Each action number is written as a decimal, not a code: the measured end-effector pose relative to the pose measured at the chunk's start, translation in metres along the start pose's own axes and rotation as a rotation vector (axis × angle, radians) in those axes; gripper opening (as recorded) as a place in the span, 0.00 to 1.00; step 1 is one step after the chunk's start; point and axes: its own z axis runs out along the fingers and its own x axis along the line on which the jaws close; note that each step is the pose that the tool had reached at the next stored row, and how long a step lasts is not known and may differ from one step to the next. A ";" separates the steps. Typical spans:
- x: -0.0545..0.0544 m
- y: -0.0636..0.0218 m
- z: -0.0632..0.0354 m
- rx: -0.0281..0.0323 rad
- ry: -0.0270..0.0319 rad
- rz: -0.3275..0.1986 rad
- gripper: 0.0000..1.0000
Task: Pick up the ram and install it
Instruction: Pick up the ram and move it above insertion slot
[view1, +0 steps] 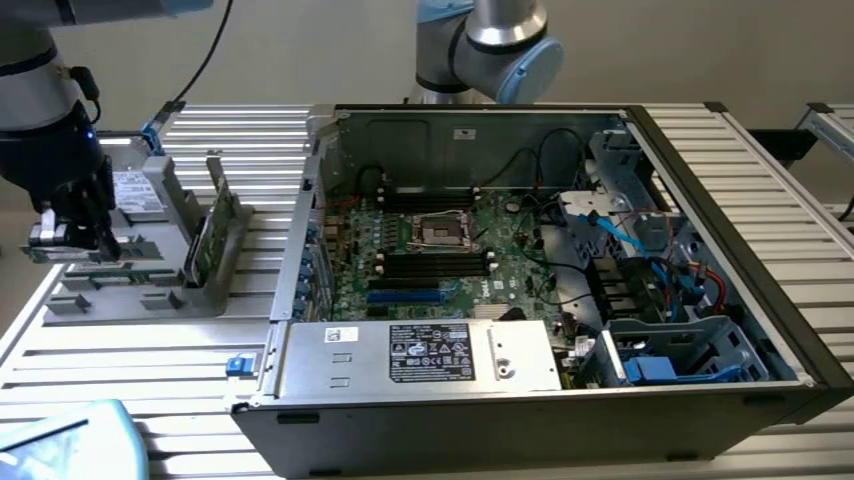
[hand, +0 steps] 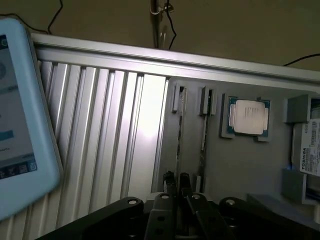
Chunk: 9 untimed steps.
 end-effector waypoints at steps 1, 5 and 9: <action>0.000 -0.0033 -0.0046 -0.0003 -0.0001 0.000 0.14; 0.002 -0.0163 -0.0220 -0.0025 0.0001 0.000 0.14; 0.004 -0.0288 -0.0386 -0.0061 0.0011 0.000 0.14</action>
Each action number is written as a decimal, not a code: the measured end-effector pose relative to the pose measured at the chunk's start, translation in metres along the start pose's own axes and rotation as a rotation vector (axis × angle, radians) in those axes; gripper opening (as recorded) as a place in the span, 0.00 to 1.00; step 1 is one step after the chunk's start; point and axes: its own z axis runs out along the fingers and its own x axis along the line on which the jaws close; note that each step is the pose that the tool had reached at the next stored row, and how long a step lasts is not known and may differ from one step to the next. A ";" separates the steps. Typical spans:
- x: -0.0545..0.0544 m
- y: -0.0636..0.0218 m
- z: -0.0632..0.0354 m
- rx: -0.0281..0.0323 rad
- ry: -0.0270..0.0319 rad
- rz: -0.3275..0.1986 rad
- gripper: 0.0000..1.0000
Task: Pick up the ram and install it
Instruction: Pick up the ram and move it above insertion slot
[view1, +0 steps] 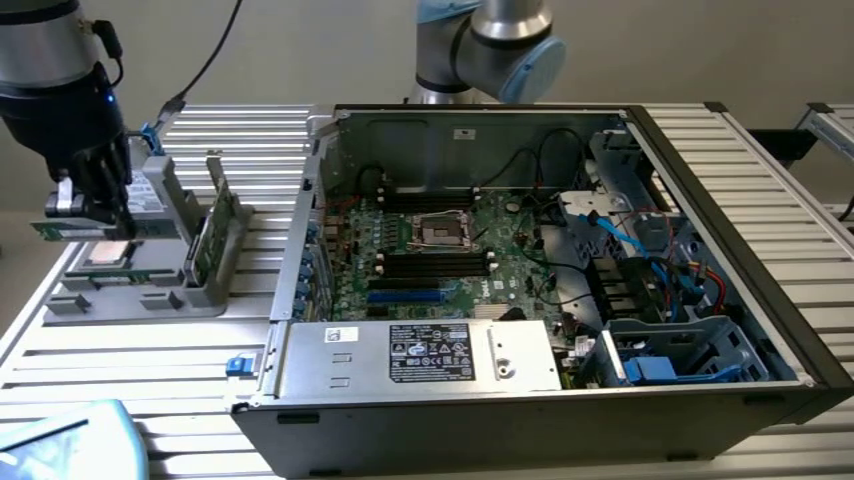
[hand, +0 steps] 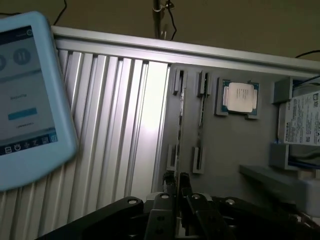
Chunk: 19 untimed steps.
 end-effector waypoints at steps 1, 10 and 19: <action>0.000 -0.0031 -0.0039 -0.0011 0.0002 0.000 0.14; 0.005 -0.0376 -0.0341 -0.0117 -0.0008 0.000 0.14; 0.010 -0.0729 -0.0596 -0.0284 -0.0018 0.000 0.14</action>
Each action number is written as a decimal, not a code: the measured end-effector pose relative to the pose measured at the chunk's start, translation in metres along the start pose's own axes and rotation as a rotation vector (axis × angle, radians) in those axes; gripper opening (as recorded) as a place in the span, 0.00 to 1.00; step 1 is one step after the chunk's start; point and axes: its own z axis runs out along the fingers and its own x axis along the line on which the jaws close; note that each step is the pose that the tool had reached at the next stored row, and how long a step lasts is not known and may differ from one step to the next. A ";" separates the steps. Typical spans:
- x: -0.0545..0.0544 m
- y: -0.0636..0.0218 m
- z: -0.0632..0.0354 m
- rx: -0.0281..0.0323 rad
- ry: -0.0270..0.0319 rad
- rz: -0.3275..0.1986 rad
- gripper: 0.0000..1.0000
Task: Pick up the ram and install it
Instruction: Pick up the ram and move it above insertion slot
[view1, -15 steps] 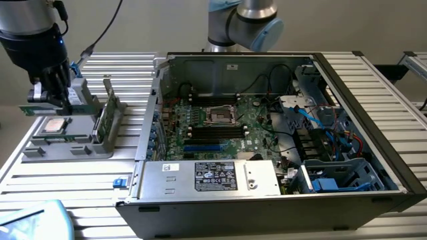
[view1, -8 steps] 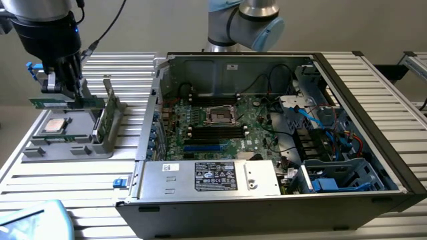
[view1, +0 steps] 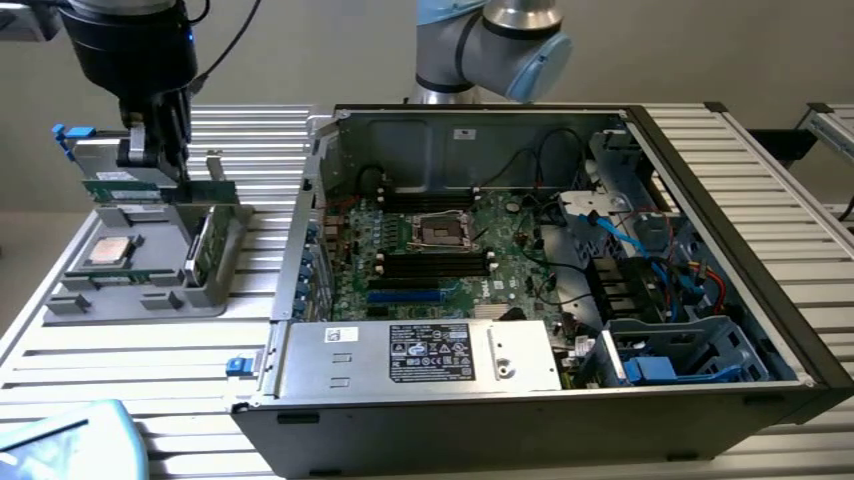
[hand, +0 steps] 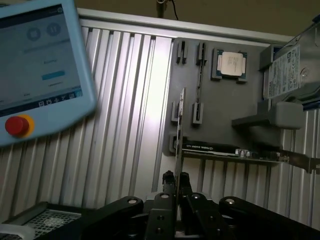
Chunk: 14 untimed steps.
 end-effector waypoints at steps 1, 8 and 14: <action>0.001 -0.0038 -0.0028 -0.0022 0.0000 0.000 0.14; 0.005 -0.0306 -0.0221 -0.0166 -0.0006 0.000 0.14; 0.008 -0.0554 -0.0355 -0.0232 -0.0012 0.000 0.14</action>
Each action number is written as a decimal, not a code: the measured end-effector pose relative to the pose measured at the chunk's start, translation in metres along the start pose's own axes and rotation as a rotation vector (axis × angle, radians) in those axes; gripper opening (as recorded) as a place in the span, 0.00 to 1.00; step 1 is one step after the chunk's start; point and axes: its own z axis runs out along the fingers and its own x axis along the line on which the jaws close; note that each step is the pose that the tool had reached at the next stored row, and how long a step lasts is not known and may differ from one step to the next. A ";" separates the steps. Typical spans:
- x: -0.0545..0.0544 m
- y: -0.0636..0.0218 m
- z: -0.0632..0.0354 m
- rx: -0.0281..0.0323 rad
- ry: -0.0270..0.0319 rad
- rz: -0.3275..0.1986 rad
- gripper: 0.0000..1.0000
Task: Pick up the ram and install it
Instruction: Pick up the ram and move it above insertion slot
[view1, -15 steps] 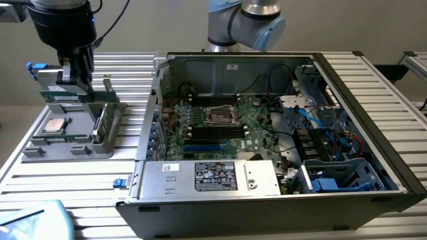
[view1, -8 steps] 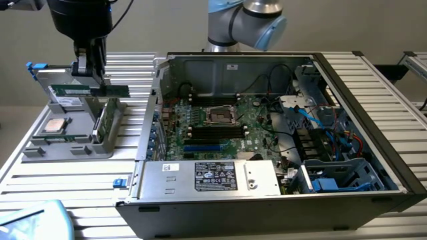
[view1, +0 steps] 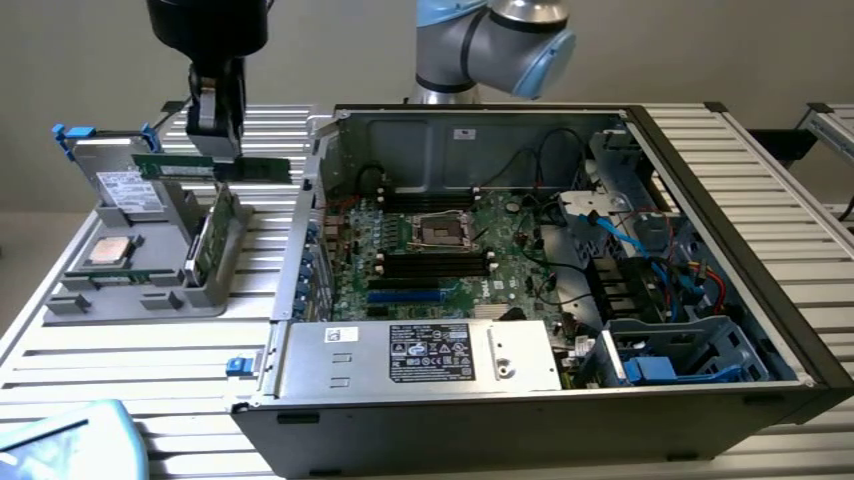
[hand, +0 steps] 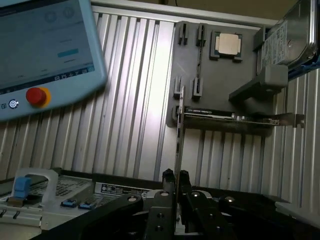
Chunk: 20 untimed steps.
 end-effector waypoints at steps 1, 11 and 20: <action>0.001 -0.0043 -0.0014 0.0000 0.0000 0.000 0.14; 0.005 -0.0423 -0.0096 0.0116 0.0015 0.000 0.14; 0.009 -0.0772 -0.0165 0.0330 0.0037 0.000 0.14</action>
